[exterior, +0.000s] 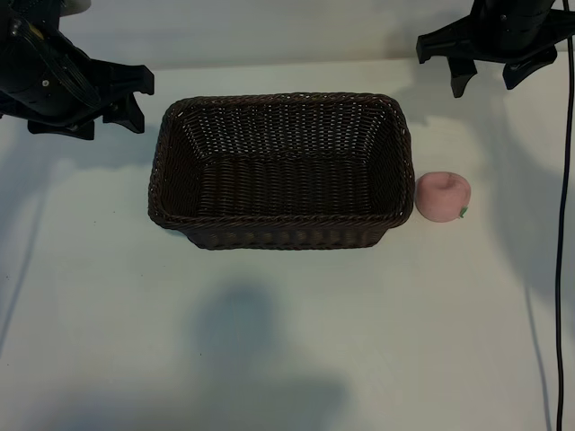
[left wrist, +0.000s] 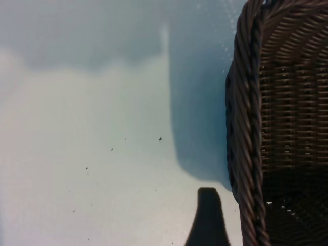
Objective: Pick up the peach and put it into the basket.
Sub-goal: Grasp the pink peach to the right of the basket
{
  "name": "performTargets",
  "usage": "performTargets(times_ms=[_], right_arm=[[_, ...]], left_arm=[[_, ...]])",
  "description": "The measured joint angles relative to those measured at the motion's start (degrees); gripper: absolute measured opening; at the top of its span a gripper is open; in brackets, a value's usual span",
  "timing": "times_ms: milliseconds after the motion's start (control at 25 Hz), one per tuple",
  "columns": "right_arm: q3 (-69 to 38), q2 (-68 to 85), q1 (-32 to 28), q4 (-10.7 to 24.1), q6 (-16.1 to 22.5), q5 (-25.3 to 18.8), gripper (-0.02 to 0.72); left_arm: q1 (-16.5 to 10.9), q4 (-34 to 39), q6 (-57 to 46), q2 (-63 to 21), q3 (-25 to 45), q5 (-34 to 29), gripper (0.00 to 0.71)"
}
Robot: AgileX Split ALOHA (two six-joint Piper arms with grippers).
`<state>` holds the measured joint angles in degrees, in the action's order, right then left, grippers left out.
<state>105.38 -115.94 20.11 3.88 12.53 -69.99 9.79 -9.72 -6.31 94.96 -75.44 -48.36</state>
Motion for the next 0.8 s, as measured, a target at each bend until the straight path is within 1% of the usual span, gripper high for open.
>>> performTargets(times_ms=[120,240,320,440,560,640,800], right_arm=[[-1.1,0.1,0.0,0.2,0.4,0.1,0.560],[-5.2,0.5,0.0,0.2,1.2,0.3,0.560],[-8.5,0.7,0.0,0.2,1.6,1.5,0.560],[-12.7,1.2,0.0,0.1,2.5,5.1,0.560],[-17.0,2.3,0.0,-0.1,3.2,9.9,0.560],[-20.1,2.9,0.0,-1.0,3.4,13.7,0.560],[-24.7,3.4,0.0,-3.9,3.4,19.5,0.560]], left_arm=[[0.0,0.0,0.0,0.0,0.0,0.1,0.531],[0.0,0.2,0.0,0.0,0.0,0.2,0.531],[0.0,0.8,0.0,0.0,0.0,0.4,0.531],[0.0,1.8,0.0,0.0,0.0,0.5,0.531],[0.0,2.1,0.0,0.0,0.0,0.5,0.531],[0.0,2.2,0.0,0.0,0.0,0.5,0.531],[0.0,2.2,0.0,0.0,0.0,0.5,0.531]])
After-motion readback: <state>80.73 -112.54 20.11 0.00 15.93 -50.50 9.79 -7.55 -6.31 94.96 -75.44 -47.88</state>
